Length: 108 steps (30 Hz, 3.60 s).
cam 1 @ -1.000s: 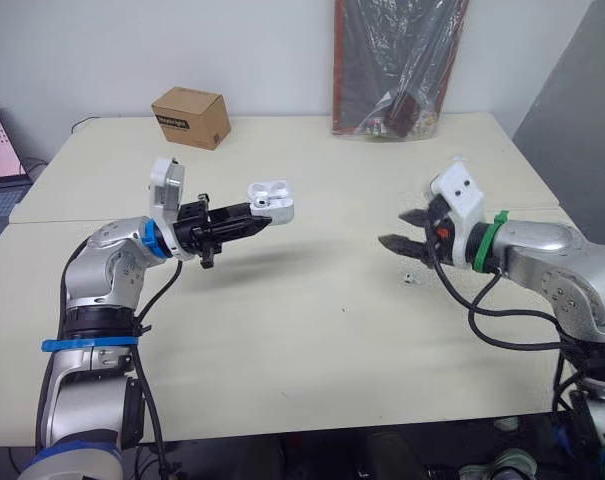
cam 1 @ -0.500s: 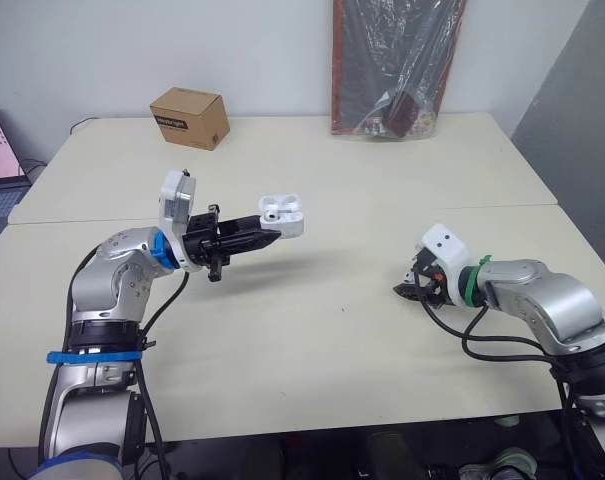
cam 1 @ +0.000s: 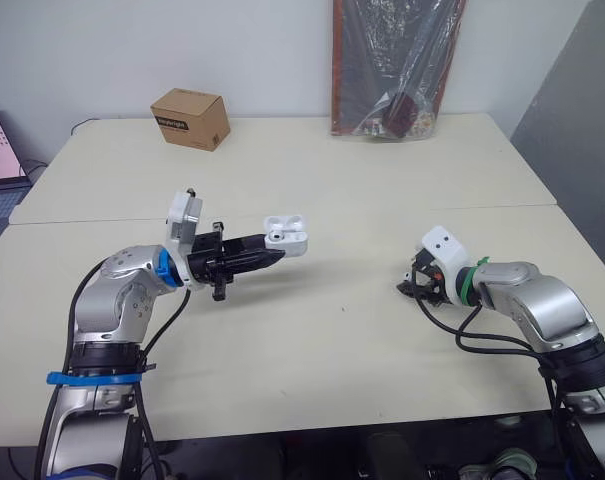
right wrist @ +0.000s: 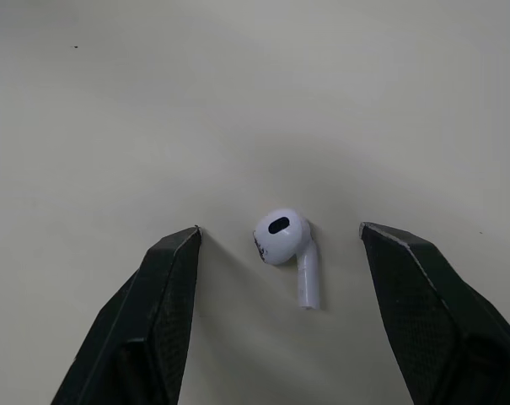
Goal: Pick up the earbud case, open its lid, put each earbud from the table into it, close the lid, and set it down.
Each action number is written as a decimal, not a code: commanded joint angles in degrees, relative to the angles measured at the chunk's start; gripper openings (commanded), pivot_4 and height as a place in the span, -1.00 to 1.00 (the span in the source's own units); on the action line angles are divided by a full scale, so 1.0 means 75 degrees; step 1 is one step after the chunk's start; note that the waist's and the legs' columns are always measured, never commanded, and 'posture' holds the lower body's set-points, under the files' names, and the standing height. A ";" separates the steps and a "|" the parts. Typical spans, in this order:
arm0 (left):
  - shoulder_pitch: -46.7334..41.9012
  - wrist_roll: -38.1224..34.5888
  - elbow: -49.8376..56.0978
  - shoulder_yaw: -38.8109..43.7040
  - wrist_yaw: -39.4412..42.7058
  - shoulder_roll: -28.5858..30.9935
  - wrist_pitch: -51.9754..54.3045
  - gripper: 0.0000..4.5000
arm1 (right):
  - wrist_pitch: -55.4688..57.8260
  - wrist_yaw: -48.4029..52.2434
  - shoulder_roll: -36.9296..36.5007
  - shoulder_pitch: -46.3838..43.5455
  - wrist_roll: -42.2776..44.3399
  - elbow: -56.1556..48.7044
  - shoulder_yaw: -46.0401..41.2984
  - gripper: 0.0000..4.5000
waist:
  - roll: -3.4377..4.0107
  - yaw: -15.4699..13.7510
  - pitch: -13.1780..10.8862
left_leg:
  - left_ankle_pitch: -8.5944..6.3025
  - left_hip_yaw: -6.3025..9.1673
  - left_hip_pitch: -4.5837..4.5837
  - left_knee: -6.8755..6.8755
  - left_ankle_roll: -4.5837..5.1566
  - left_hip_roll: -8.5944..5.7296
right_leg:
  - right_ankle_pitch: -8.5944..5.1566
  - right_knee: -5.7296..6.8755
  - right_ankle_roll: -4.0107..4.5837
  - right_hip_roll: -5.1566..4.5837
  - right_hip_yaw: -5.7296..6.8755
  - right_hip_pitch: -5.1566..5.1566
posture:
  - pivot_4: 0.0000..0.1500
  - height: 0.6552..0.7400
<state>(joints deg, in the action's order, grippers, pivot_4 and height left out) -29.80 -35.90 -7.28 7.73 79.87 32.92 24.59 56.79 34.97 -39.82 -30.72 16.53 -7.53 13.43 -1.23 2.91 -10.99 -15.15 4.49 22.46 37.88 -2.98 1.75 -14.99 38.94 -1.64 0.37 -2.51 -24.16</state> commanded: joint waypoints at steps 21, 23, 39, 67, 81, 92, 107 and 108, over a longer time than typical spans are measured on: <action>0.0760 -0.0139 0.0840 -0.0251 0.0031 -0.0057 -0.0278 -0.64 | -0.2195 0.3021 -0.1941 -0.0090 -0.0888 -0.1373 0.1465 -0.83 | 0.0002 -0.0046 -0.0001 | 0.0000 -0.0001 0.0001 0.0000 0.0000 0.0000 | -0.0001 -0.0007 -0.0005 -0.0001 0.0000 0.0000 | 1.00 1.00; 0.0894 -0.0075 0.0906 -0.0309 0.0108 -0.0020 -0.0390 -0.64 | -0.2528 0.3407 -0.2023 -0.0130 -0.1037 -0.1453 0.1640 -0.83 | 0.0002 -0.0048 -0.0001 | 0.0000 -0.0001 0.0001 0.0002 0.0000 0.0000 | -0.0001 -0.0007 -0.0005 -0.0001 0.0000 0.0001 | 1.00 1.00; 0.1244 -0.0158 0.1131 -0.0337 -0.0099 -0.0239 -0.0538 -0.64 | -0.3353 0.4430 -0.1767 -0.0160 -0.2110 -0.1161 0.2078 -0.83 | 0.0002 -0.0072 -0.0001 | 0.0000 -0.0002 -0.0005 0.0005 -0.0001 0.0000 | -0.0001 -0.0003 -0.0005 -0.0002 -0.0001 0.0004 | 1.00 1.00; 0.1128 -0.0126 0.0917 -0.0371 -0.0088 -0.0278 -0.0611 -0.64 | 0.0976 0.4803 -0.1433 -0.2105 -0.3157 -0.2546 0.3901 0.53 | 0.0002 -0.0089 -0.0001 | 0.0001 0.0002 -0.0012 0.0007 -0.0002 0.0001 | 0.0001 0.0003 -0.0002 -0.0002 0.0002 0.0006 | 1.00 1.00; 0.1159 -0.0116 0.0951 -0.0373 -0.0120 -0.0264 -0.0606 -0.64 | 0.2331 0.4441 -0.1238 -0.3149 -0.2776 -0.2786 0.5217 0.53 | 0.0003 -0.0090 -0.0002 | 0.0000 0.0002 -0.0009 0.0005 -0.0001 0.0001 | 0.0016 0.0002 0.0024 -0.0004 0.0005 0.0001 | 1.00 1.00; 0.1159 -0.0103 0.0966 -0.0382 -0.0133 -0.0254 -0.0604 -0.64 | 0.2598 0.4063 -0.1248 -0.3371 -0.2455 -0.2822 0.5542 -0.02 | 0.0003 -0.0089 -0.0002 | 0.0000 0.0002 -0.0009 0.0006 -0.0002 0.0001 | 0.0014 0.0002 0.0021 -0.0004 0.0005 0.0002 | 1.00 1.00; 0.1205 -0.0095 0.1008 -0.0401 -0.0206 -0.0231 -0.0619 -0.64 | 0.2619 0.3747 -0.1265 -0.3545 -0.2234 -0.2805 0.5900 -0.85 | 0.0003 -0.0088 -0.0001 | 0.0000 0.0003 -0.0010 0.0007 -0.0001 0.0001 | 0.0000 0.0002 -0.0003 -0.0004 0.0005 0.0003 | 1.00 1.00; 0.1213 -0.0094 0.1016 -0.0402 -0.0207 -0.0231 -0.0622 -0.64 | 0.2623 0.3729 -0.1268 -0.3538 -0.2226 -0.2817 0.5909 -0.84 | 0.0003 -0.0087 -0.0001 | 0.0000 0.0003 -0.0010 0.0007 -0.0001 0.0001 | 0.0000 0.0003 -0.0003 -0.0004 0.0006 0.0004 | 1.00 1.00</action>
<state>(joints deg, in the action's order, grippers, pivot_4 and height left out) -20.58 -35.97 -1.00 4.45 78.21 30.95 20.79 76.31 63.96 -48.93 -56.71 -0.76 -27.90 57.16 -1.21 2.25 -11.00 -15.15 4.51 22.38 37.93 -2.99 1.76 -14.99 38.96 -1.66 0.35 -2.47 -24.13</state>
